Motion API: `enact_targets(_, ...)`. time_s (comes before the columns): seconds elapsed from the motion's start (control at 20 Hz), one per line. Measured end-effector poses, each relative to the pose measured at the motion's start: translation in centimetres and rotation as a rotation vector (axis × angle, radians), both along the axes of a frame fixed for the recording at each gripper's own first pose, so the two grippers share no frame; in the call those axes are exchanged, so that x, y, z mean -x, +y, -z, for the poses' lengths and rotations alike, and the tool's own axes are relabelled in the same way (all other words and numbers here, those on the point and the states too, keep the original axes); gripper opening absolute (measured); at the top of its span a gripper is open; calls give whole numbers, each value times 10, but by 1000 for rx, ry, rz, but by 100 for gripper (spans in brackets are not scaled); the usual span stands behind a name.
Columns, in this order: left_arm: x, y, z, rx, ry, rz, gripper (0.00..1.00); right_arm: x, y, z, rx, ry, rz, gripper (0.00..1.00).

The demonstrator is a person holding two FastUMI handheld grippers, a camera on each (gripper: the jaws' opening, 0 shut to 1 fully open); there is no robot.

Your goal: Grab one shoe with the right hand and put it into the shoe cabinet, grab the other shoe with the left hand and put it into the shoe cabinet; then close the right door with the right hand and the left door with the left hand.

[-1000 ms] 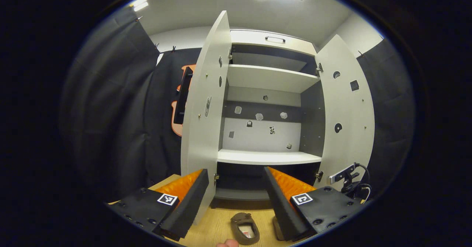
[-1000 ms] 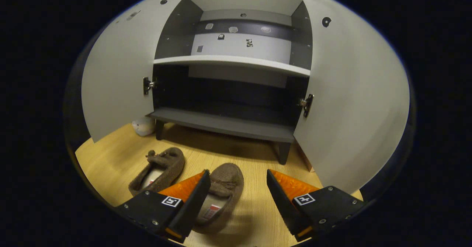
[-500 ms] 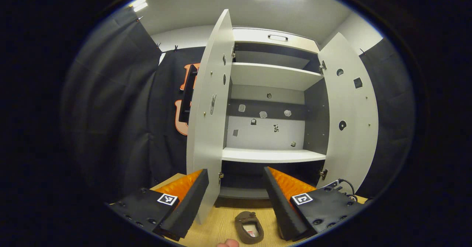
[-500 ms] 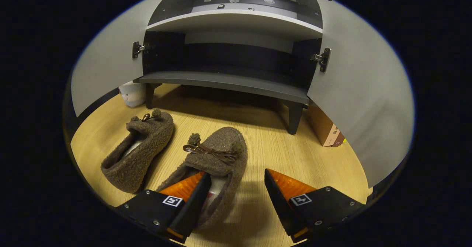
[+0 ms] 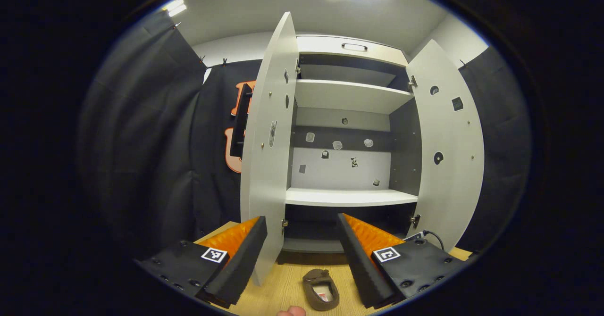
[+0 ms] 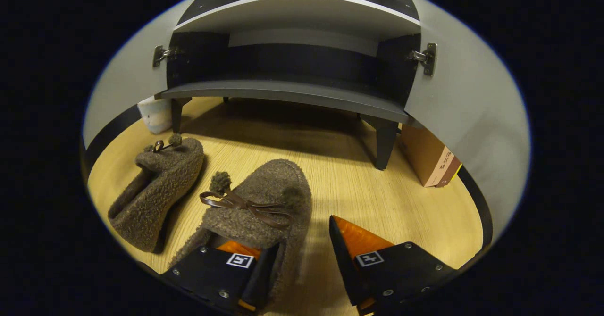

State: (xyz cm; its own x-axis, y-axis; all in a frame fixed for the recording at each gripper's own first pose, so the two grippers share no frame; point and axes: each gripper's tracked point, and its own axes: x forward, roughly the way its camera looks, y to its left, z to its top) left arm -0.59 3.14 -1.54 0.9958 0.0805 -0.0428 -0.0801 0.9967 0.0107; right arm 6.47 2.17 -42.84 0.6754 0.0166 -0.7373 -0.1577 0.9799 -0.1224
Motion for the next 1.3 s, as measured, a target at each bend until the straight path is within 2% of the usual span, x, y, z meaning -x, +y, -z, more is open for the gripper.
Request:
enact_targets(0.05, 0, 0, 0, 0, -1, 1, 96, 2, 5, 1, 6, -1, -10, 53)
enact_targets(0.1, 0, -1, 0, 0, -2, 3, 96, 3, 8, 2, 8, 3, -7, 47)
enact_targets(0.15, 1, -1, -1, 0, -3, 3, 96, 4, 8, 2, 9, 2, -6, 35)
enact_targets(0.25, 2, -1, 0, 7, -3, 4, 94, 4, 9, 1, 17, -4, -42, 26)
enact_targets(0.3, 3, -2, 1, 13, -2, 5, 96, 3, 5, 1, 34, -8, -45, 22)
enact_targets(0.35, 4, -3, 1, 17, -2, 6, 96, 4, 6, 0, 31, -13, -48, 8)
enact_targets(0.45, 5, -2, 2, 16, -3, 8, 96, 5, 7, -2, 0, -7, -27, 2)
enact_targets(0.65, 4, 0, 6, 22, 4, 9, 96, 0, 5, -38, -49, -97, 16, 2)
enact_targets(0.8, 2, -3, 11, 38, 11, 19, 96, 5, 5, -85, -94, -165, 38, 1)
enact_targets(0.9, 1, -7, 14, 42, 13, 31, 99, 11, 3, -125, -96, -226, 30, 1)
enact_targets(1.05, -3, -6, 19, 38, 17, 35, 96, 13, 6, -191, -91, -329, -12, 1)
enact_targets(1.2, -3, -9, 22, 59, 20, 46, 96, -5, 9, -263, -85, -435, -34, 1)
enact_targets(1.25, -4, -10, 22, 61, 19, 51, 99, -14, 9, -287, -89, -466, -33, 1)
enact_targets(1.3, -4, -11, 22, 57, 20, 55, 96, -22, 10, -310, -94, -495, -31, 1)
